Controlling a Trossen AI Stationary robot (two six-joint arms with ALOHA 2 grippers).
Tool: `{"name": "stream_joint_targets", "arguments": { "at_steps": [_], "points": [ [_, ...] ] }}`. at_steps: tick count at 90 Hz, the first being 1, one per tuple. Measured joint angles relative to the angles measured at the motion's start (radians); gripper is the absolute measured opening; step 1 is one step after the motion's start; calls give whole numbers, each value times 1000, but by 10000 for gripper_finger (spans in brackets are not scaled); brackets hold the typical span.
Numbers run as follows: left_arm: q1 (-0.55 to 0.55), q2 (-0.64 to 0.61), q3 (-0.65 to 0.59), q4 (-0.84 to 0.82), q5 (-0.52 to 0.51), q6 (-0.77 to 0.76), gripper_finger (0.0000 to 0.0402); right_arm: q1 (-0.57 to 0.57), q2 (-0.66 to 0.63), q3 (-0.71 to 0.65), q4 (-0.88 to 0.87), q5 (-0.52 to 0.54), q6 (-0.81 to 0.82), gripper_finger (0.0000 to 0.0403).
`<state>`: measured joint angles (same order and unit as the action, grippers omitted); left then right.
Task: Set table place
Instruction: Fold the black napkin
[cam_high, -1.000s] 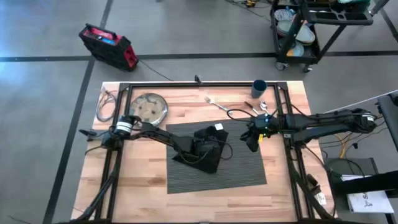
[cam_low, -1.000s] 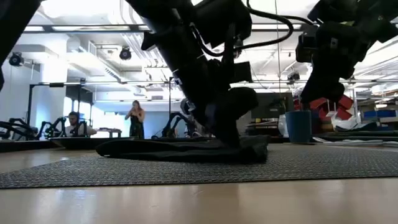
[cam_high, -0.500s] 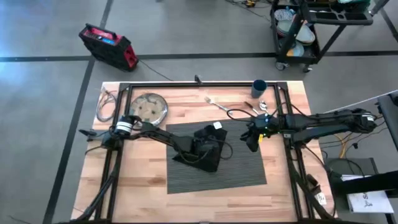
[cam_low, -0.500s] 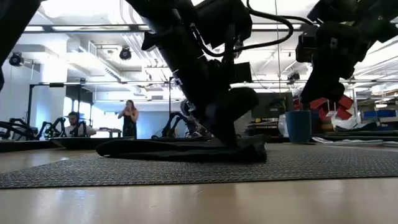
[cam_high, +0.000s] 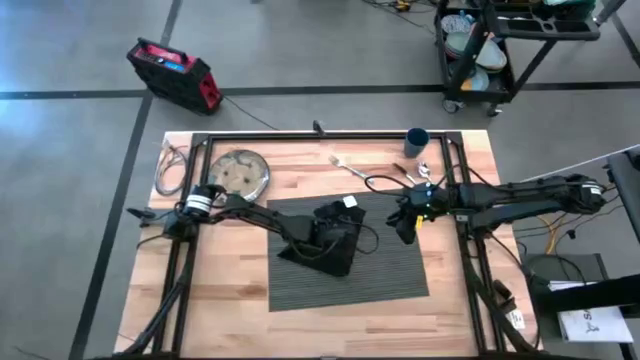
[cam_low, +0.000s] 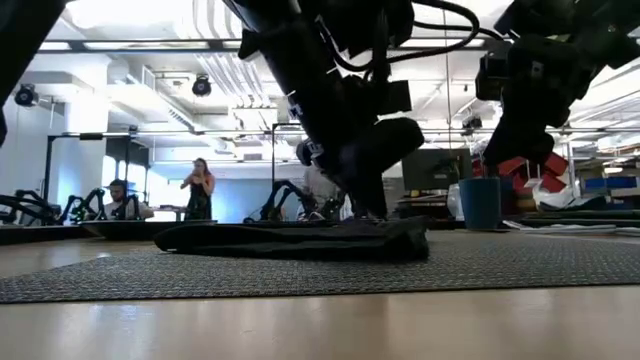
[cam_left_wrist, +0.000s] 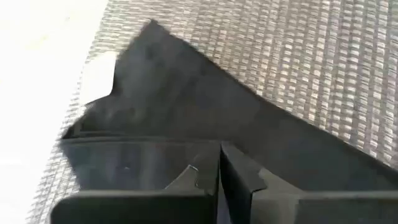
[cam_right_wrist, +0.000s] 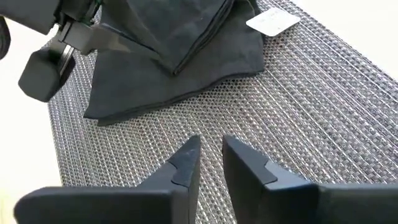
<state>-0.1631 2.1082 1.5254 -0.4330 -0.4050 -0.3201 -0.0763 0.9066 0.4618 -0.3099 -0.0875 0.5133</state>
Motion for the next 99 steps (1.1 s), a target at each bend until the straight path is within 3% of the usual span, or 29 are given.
{"name": "stream_joint_targets", "arguments": {
  "at_steps": [18, 36, 57, 85, 99],
  "points": [
    [0, 25, -10, 14, 30, 28, 34, 0, 0, 0, 0, 1, -9, 83],
    [15, 24, -18, 18, -13, 50, 88, 0, 0, -1, 0, 9, -8, 111],
    [35, 24, -38, 53, 33, 51, 132, 0, 0, -1, 0, 9, -8, 121],
    [34, 23, -53, 65, 80, 49, 151, 0, 0, -1, 0, 9, -8, 100],
    [34, 23, -54, 65, 76, 49, 128, 0, 0, -1, 0, 9, -9, 91]
  ]
}}
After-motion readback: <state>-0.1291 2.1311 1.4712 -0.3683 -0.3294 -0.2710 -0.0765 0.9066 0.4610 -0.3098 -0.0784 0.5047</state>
